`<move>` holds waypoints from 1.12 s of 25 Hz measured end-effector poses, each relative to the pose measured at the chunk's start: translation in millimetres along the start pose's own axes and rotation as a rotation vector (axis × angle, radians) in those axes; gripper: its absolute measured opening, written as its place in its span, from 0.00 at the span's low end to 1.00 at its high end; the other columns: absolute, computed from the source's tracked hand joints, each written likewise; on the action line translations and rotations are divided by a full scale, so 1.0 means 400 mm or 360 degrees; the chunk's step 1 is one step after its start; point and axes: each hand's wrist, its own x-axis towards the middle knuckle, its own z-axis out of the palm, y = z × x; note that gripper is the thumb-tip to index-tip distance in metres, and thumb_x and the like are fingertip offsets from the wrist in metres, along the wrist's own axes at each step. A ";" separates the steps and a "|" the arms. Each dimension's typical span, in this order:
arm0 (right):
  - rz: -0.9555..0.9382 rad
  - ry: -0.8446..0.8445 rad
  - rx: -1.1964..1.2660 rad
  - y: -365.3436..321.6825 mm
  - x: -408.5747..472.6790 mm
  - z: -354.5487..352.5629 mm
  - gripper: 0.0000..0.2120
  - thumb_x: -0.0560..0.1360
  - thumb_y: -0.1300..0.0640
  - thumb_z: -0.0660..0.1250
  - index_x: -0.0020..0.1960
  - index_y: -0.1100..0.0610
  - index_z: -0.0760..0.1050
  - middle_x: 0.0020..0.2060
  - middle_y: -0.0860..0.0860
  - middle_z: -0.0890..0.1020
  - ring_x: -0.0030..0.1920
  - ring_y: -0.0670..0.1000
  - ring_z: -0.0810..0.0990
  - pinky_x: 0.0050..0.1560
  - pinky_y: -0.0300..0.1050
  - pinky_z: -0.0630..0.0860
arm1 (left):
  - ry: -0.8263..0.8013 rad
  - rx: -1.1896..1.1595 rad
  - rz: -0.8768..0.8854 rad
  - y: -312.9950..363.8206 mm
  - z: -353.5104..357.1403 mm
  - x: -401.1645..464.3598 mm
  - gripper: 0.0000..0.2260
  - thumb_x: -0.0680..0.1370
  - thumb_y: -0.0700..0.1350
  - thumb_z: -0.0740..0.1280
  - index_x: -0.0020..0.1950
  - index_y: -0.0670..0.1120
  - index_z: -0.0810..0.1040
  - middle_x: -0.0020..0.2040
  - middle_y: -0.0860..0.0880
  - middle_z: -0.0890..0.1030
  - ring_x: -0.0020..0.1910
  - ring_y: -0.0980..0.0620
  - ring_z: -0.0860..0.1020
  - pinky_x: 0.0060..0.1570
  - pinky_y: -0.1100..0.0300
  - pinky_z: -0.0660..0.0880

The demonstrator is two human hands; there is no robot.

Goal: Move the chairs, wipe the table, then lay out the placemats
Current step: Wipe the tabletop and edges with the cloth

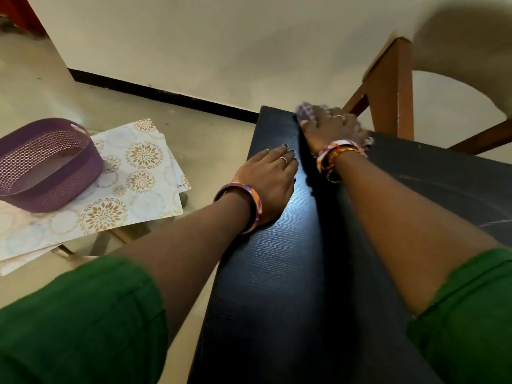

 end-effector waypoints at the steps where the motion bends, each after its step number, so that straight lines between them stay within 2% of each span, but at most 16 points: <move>1: -0.0107 -0.0103 -0.0049 -0.008 0.015 0.025 0.27 0.79 0.39 0.46 0.75 0.47 0.54 0.75 0.52 0.59 0.74 0.59 0.56 0.70 0.62 0.51 | 0.0006 0.0005 0.0076 -0.005 -0.009 0.001 0.25 0.79 0.49 0.46 0.71 0.39 0.67 0.72 0.42 0.68 0.73 0.45 0.65 0.71 0.54 0.61; 2: -0.0207 -0.0167 -0.0044 -0.012 0.022 0.038 0.27 0.78 0.38 0.46 0.75 0.45 0.53 0.75 0.50 0.58 0.73 0.59 0.56 0.69 0.62 0.52 | -0.0031 -0.0014 0.0076 -0.011 -0.017 0.004 0.26 0.78 0.49 0.46 0.70 0.39 0.68 0.71 0.41 0.69 0.71 0.44 0.67 0.70 0.54 0.63; 4: -0.0259 -0.0165 0.0027 0.033 0.032 0.021 0.28 0.78 0.36 0.45 0.75 0.44 0.53 0.75 0.50 0.59 0.73 0.58 0.57 0.69 0.61 0.53 | -0.0219 0.0002 -0.0086 0.015 -0.027 0.018 0.22 0.80 0.48 0.50 0.71 0.40 0.65 0.74 0.42 0.65 0.72 0.44 0.64 0.70 0.53 0.62; 5: -0.0191 -0.0135 0.0078 0.077 0.029 0.001 0.28 0.78 0.36 0.46 0.75 0.45 0.55 0.74 0.51 0.61 0.73 0.58 0.59 0.70 0.58 0.53 | -0.0286 0.0052 -0.0216 0.049 -0.026 0.029 0.21 0.81 0.47 0.51 0.71 0.40 0.64 0.74 0.41 0.63 0.73 0.43 0.62 0.71 0.51 0.61; 7: -0.0016 -0.0062 0.0306 0.184 0.010 -0.041 0.27 0.80 0.43 0.50 0.75 0.55 0.58 0.74 0.58 0.61 0.73 0.60 0.59 0.72 0.53 0.54 | -0.0359 0.0085 -0.0486 0.135 -0.014 0.053 0.23 0.81 0.50 0.51 0.73 0.37 0.59 0.75 0.37 0.58 0.75 0.39 0.56 0.72 0.45 0.56; 9: 0.0214 -0.0080 0.0292 0.309 -0.007 -0.050 0.28 0.81 0.45 0.51 0.75 0.59 0.57 0.74 0.60 0.59 0.74 0.62 0.56 0.74 0.55 0.51 | -0.0339 -0.0028 -0.0672 0.183 0.015 0.065 0.28 0.82 0.53 0.48 0.75 0.35 0.52 0.76 0.34 0.50 0.76 0.36 0.48 0.74 0.42 0.47; 11: 0.0459 -0.0050 0.0247 0.404 -0.005 -0.050 0.36 0.75 0.32 0.47 0.76 0.52 0.54 0.76 0.56 0.56 0.75 0.62 0.54 0.73 0.63 0.48 | -0.0259 -0.0097 -0.0641 0.187 0.039 0.065 0.29 0.82 0.53 0.46 0.76 0.36 0.48 0.77 0.35 0.46 0.77 0.38 0.44 0.75 0.45 0.42; 13: 0.0593 -0.0032 0.0186 0.429 -0.001 -0.044 0.36 0.72 0.27 0.41 0.75 0.42 0.51 0.76 0.50 0.54 0.74 0.62 0.53 0.71 0.66 0.48 | -0.0218 -0.0140 -0.0519 0.177 0.042 0.068 0.27 0.82 0.52 0.46 0.76 0.38 0.47 0.77 0.37 0.46 0.77 0.41 0.43 0.75 0.48 0.41; 15: 0.0457 -0.0017 0.0118 0.387 -0.011 -0.035 0.31 0.75 0.31 0.41 0.75 0.42 0.51 0.76 0.50 0.53 0.74 0.61 0.53 0.70 0.65 0.49 | -0.0209 -0.0179 -0.0456 0.174 0.041 0.075 0.26 0.82 0.51 0.46 0.77 0.39 0.48 0.78 0.39 0.46 0.77 0.43 0.43 0.75 0.51 0.41; 17: 0.0189 -0.0062 0.0124 0.299 -0.043 -0.008 0.28 0.78 0.34 0.44 0.76 0.42 0.49 0.77 0.48 0.51 0.75 0.61 0.51 0.69 0.67 0.48 | -0.0187 -0.0197 -0.0454 0.175 0.038 0.079 0.25 0.82 0.50 0.47 0.77 0.39 0.49 0.78 0.40 0.48 0.78 0.44 0.45 0.75 0.52 0.42; 20: -0.0067 -0.0152 0.0122 0.228 -0.096 0.024 0.27 0.79 0.39 0.47 0.76 0.42 0.47 0.77 0.48 0.49 0.76 0.60 0.47 0.70 0.67 0.45 | -0.0218 -0.0198 -0.0400 0.174 0.024 0.071 0.23 0.82 0.47 0.48 0.76 0.39 0.53 0.78 0.41 0.52 0.78 0.46 0.49 0.75 0.54 0.44; 23: 0.0221 -0.0047 0.0152 0.351 -0.094 0.008 0.29 0.77 0.34 0.44 0.75 0.40 0.47 0.77 0.46 0.49 0.76 0.59 0.50 0.69 0.68 0.47 | -0.0212 -0.0211 -0.0300 0.184 0.012 0.055 0.22 0.83 0.45 0.49 0.76 0.41 0.57 0.78 0.44 0.55 0.77 0.48 0.51 0.75 0.57 0.46; 26: 0.0671 0.0079 0.0093 0.563 -0.119 -0.009 0.41 0.66 0.22 0.34 0.73 0.38 0.52 0.76 0.47 0.56 0.74 0.60 0.57 0.68 0.70 0.53 | -0.0180 -0.0221 -0.0306 0.187 0.010 0.046 0.21 0.82 0.43 0.50 0.75 0.41 0.58 0.77 0.44 0.56 0.77 0.48 0.53 0.75 0.57 0.47; 28: 0.0851 0.0101 0.0148 0.642 -0.163 -0.029 0.43 0.64 0.21 0.34 0.73 0.39 0.54 0.75 0.49 0.58 0.73 0.63 0.58 0.67 0.71 0.53 | -0.0187 -0.0175 -0.0317 0.191 0.013 0.051 0.21 0.82 0.43 0.50 0.76 0.40 0.57 0.77 0.43 0.56 0.77 0.47 0.53 0.75 0.56 0.48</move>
